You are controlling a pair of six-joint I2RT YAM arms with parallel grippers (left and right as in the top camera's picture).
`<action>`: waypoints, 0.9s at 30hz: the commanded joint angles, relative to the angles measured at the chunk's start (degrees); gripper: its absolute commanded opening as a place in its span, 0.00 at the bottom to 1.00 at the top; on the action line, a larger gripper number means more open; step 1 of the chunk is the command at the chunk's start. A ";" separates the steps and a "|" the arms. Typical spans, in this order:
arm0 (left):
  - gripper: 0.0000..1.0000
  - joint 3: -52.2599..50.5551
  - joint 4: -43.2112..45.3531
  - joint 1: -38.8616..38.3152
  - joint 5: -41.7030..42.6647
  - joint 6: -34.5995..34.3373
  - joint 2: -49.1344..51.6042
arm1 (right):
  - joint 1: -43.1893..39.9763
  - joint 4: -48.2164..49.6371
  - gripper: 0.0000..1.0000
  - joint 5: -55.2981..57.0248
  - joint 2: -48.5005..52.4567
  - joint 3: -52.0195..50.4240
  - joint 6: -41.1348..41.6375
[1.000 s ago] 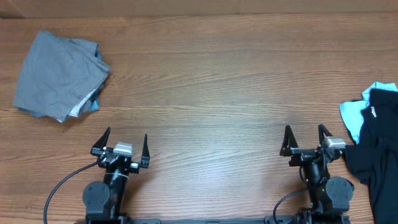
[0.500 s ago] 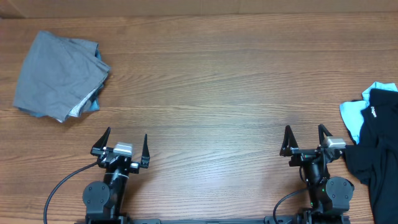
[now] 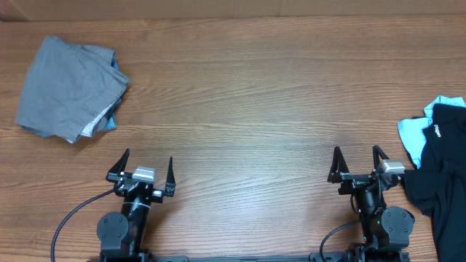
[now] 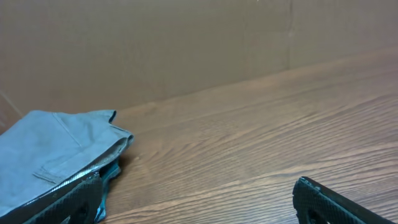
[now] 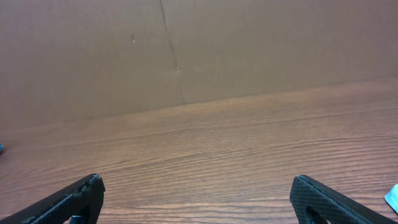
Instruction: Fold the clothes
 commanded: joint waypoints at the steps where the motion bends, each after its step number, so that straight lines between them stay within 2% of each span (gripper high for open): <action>1: 1.00 -0.22 -0.11 -0.37 0.76 -1.84 -0.46 | -0.17 0.37 1.00 -0.09 -0.68 -0.28 0.17; 5: 1.00 -0.22 -0.07 -0.37 0.81 -2.01 -0.17 | -0.17 0.33 1.00 -0.61 -0.68 -0.28 0.20; 12: 1.00 0.22 0.22 -0.37 3.85 -13.90 -0.17 | -0.17 0.37 1.00 -14.60 -0.68 0.48 0.31; 16: 1.00 4.15 -1.22 -0.37 8.66 -13.99 -0.15 | -0.17 0.02 1.00 -18.71 -0.68 3.39 7.32; 22: 1.00 17.51 -11.30 -0.37 -0.04 -14.12 3.96 | -0.17 -10.58 1.00 -16.44 3.89 15.30 8.90; 27: 1.00 30.69 -15.82 -0.37 -2.62 -14.88 16.63 | -0.17 -23.80 1.00 -15.45 18.75 29.31 8.87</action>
